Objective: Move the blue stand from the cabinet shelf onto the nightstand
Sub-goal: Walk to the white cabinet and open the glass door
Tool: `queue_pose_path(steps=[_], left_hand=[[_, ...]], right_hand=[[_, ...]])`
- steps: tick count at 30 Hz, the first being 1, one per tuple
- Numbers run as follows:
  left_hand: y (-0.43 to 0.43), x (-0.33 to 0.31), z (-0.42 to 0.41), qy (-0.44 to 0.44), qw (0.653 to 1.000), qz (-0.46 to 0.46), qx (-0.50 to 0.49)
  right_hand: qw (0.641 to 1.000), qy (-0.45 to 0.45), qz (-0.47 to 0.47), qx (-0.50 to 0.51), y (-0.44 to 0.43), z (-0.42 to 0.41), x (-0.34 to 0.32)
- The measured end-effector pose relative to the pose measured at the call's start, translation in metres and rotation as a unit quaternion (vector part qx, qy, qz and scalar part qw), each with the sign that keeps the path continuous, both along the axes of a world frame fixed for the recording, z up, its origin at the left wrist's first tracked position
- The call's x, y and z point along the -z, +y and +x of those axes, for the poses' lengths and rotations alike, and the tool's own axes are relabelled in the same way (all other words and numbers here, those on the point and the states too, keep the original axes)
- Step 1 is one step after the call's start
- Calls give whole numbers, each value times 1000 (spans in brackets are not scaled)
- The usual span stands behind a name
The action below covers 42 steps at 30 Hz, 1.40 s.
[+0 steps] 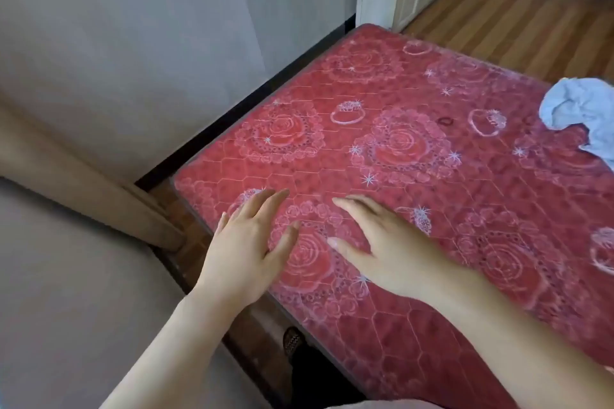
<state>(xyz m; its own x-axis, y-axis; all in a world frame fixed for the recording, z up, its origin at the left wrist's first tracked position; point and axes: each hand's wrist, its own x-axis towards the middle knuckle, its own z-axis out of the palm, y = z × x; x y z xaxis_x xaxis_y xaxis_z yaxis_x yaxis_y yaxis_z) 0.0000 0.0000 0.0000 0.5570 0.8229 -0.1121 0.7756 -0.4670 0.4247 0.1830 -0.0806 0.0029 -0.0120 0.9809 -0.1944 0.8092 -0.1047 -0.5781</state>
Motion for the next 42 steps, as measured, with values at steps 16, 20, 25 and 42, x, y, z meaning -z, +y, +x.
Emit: queue_pose_path(steps=[16, 20, 25, 42], left_hand=[[86, 4, -24, -56, 998, 4, -16], [93, 1, -35, -56, 998, 6, -29], [130, -1, -50, -61, 997, 25, -32], [385, -5, -114, -47, 997, -1, 62]], right_hand=[[994, 42, 84, 63, 87, -30, 3], [993, 39, 97, 61, 103, -35, 0], [991, 13, 106, 81, 132, -36, -5], [990, -2, 83, 118, 357, -133, -2]])
